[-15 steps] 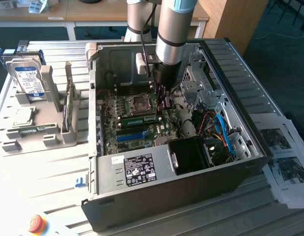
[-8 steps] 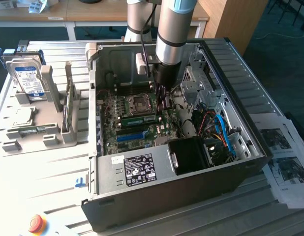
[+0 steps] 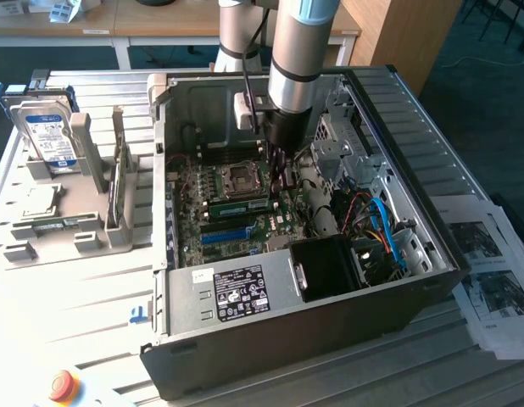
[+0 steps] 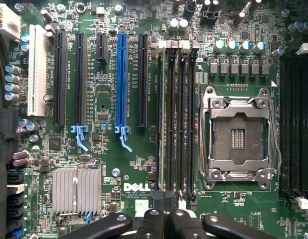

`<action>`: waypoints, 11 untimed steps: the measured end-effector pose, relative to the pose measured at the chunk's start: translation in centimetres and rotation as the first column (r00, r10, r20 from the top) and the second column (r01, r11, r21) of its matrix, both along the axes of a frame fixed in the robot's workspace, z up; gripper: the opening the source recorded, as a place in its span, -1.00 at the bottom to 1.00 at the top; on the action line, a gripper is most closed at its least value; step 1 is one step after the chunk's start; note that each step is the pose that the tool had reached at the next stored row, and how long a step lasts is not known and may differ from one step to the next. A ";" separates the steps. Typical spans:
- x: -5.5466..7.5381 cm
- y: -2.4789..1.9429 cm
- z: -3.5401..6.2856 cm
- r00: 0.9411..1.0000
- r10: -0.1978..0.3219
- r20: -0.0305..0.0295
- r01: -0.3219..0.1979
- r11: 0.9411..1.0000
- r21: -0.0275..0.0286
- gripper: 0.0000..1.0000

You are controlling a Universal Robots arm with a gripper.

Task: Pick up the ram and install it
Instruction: 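Press down the ram until it locks into place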

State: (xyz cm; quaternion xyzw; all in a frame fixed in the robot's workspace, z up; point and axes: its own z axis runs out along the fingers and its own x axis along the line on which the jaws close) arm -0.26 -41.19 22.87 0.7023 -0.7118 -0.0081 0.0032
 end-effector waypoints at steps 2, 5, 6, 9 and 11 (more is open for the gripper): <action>0.0 -0.01 -0.09 1.000 0.000 0.000 0.000 1.000 0.000 -0.80; 0.0 -0.01 -0.13 1.000 0.000 0.000 0.000 1.000 -0.001 -0.80; 0.0 -0.01 -0.13 1.000 0.000 0.000 0.000 1.000 -0.001 -0.80; 0.0 -0.01 -0.16 1.000 0.000 0.000 0.000 1.000 0.000 -0.80; 0.0 0.00 -0.24 1.000 0.000 0.000 0.000 1.000 0.000 -0.80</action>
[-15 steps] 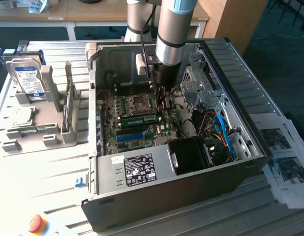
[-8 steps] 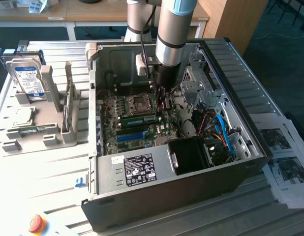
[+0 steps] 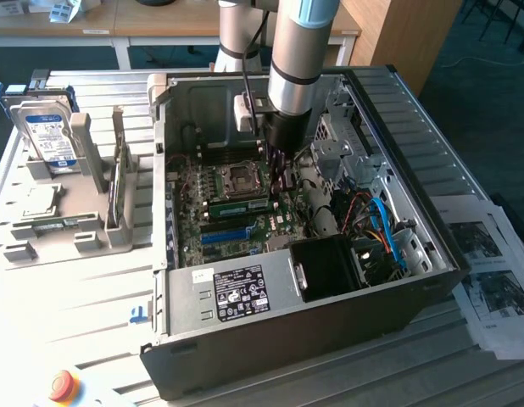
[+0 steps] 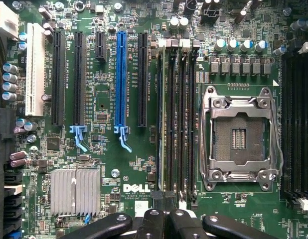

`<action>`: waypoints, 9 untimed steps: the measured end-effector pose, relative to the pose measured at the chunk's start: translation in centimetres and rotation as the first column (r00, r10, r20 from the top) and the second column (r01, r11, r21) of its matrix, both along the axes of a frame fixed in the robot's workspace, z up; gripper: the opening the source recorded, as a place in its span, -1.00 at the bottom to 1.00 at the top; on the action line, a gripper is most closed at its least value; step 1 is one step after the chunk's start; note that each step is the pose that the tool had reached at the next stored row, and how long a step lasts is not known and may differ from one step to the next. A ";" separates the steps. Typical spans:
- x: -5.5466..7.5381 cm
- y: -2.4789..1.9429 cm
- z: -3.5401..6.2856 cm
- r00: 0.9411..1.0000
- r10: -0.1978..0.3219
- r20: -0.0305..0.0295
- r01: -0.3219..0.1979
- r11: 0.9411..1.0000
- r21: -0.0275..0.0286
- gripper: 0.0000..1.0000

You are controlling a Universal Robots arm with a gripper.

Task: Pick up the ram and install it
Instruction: 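Press down the ram until it locks into place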

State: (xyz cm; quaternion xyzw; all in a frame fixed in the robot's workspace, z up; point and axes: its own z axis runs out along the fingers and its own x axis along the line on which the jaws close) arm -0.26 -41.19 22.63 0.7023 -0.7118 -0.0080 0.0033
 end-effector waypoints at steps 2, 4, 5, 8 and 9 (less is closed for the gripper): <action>0.0 0.00 -0.06 1.000 0.000 0.000 0.000 1.000 0.000 -0.80; 0.0 -0.01 -0.07 1.000 0.000 0.000 0.000 1.000 0.000 -0.80; 0.0 -0.01 -0.07 1.000 0.000 0.000 0.000 1.000 0.000 -0.80; 0.0 0.00 -0.07 1.000 0.000 0.000 0.000 1.000 0.000 -0.80; 0.0 0.00 -0.09 1.000 0.000 0.000 0.000 1.000 0.000 -0.80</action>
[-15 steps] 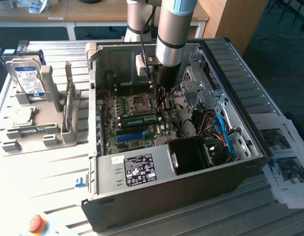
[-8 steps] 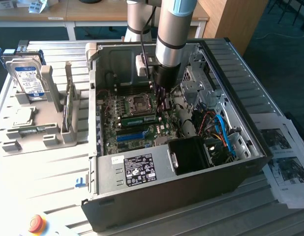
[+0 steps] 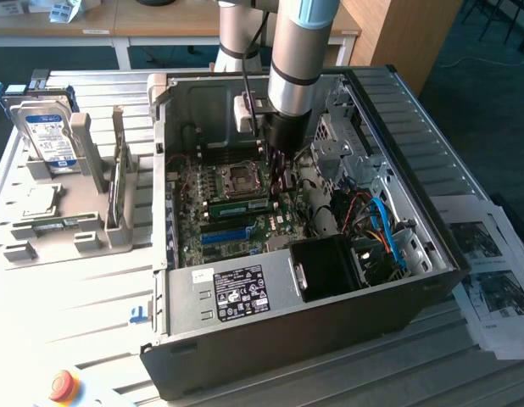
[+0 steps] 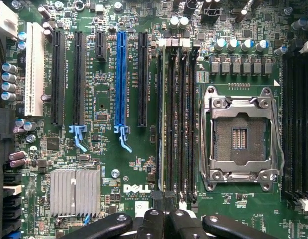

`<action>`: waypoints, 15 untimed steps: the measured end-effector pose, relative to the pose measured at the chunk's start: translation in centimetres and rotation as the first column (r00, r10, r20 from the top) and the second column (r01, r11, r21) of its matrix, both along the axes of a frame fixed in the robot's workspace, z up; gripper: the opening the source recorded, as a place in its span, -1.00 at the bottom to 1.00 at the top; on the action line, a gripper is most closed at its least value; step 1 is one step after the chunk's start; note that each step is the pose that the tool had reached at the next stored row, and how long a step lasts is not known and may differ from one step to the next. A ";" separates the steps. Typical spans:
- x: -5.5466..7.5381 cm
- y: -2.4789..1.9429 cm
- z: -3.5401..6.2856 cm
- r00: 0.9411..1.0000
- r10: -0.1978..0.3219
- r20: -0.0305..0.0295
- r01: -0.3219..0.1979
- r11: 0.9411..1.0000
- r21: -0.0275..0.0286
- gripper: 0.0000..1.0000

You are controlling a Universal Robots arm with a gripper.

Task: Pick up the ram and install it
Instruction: 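Press down the ram until it locks into place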

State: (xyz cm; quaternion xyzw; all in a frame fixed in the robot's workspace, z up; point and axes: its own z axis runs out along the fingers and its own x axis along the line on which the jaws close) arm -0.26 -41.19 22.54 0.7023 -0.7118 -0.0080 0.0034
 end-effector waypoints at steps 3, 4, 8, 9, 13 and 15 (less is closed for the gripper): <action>0.0 0.00 -0.07 1.000 0.000 0.000 0.000 1.000 0.000 -0.80; 0.0 0.00 -0.09 1.000 0.000 0.000 0.000 1.000 0.000 -0.80; 0.0 0.00 -0.16 1.000 0.000 0.000 0.000 1.000 0.000 -0.80; 0.0 0.00 -0.18 1.000 0.000 0.000 0.000 1.000 0.000 -0.80; 0.0 0.00 -0.21 1.000 0.000 0.000 0.000 1.000 0.000 -0.80; 0.0 0.00 -0.22 1.000 0.000 0.000 0.000 1.000 0.000 -0.80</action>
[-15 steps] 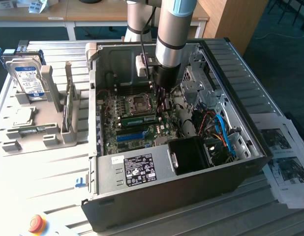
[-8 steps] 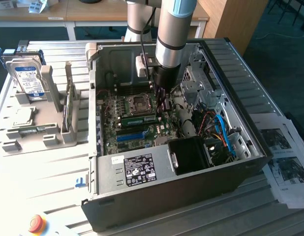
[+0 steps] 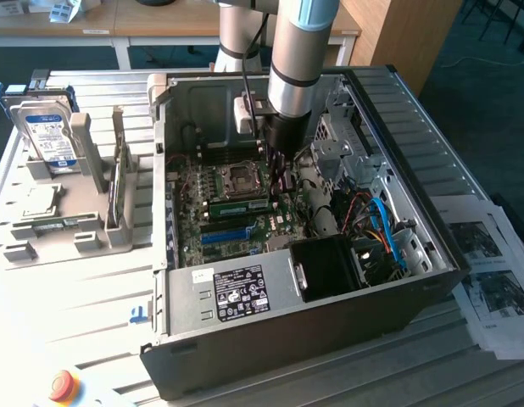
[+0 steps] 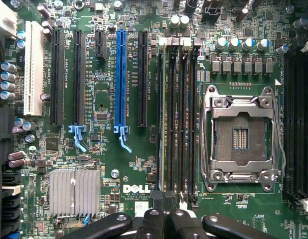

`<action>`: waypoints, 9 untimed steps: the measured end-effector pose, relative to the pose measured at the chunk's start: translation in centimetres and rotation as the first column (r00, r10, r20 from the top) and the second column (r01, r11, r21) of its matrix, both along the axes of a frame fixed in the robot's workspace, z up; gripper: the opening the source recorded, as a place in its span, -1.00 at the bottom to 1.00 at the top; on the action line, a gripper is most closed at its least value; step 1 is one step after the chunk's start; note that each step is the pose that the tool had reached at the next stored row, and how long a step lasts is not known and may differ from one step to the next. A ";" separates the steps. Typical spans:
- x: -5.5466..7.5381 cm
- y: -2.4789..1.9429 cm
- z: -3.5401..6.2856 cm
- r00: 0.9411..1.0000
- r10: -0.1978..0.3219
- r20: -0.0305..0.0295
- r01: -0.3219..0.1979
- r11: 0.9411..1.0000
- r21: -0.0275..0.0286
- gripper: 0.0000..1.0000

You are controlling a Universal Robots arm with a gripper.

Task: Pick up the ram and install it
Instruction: 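Press down the ram until it locks into place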

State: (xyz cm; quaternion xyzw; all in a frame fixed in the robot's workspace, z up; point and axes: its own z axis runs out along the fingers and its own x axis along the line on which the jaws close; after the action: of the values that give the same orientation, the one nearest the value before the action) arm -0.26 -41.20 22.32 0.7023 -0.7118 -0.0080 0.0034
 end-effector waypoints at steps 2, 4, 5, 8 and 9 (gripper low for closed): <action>0.0 0.00 0.00 1.000 0.000 0.000 0.000 1.000 0.000 -0.80; 0.0 0.00 -0.03 1.000 0.000 0.000 0.000 1.000 0.000 -0.80; 0.0 0.00 -0.05 1.000 0.000 0.000 0.000 1.000 0.000 -0.80; 0.0 0.00 -0.07 1.000 0.000 0.000 0.000 1.000 0.000 -0.80; 0.0 0.00 -0.08 1.000 0.000 0.000 0.000 1.000 0.000 -0.80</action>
State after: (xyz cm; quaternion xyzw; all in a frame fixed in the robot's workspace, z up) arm -0.26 -41.20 22.25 0.7023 -0.7118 -0.0079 0.0035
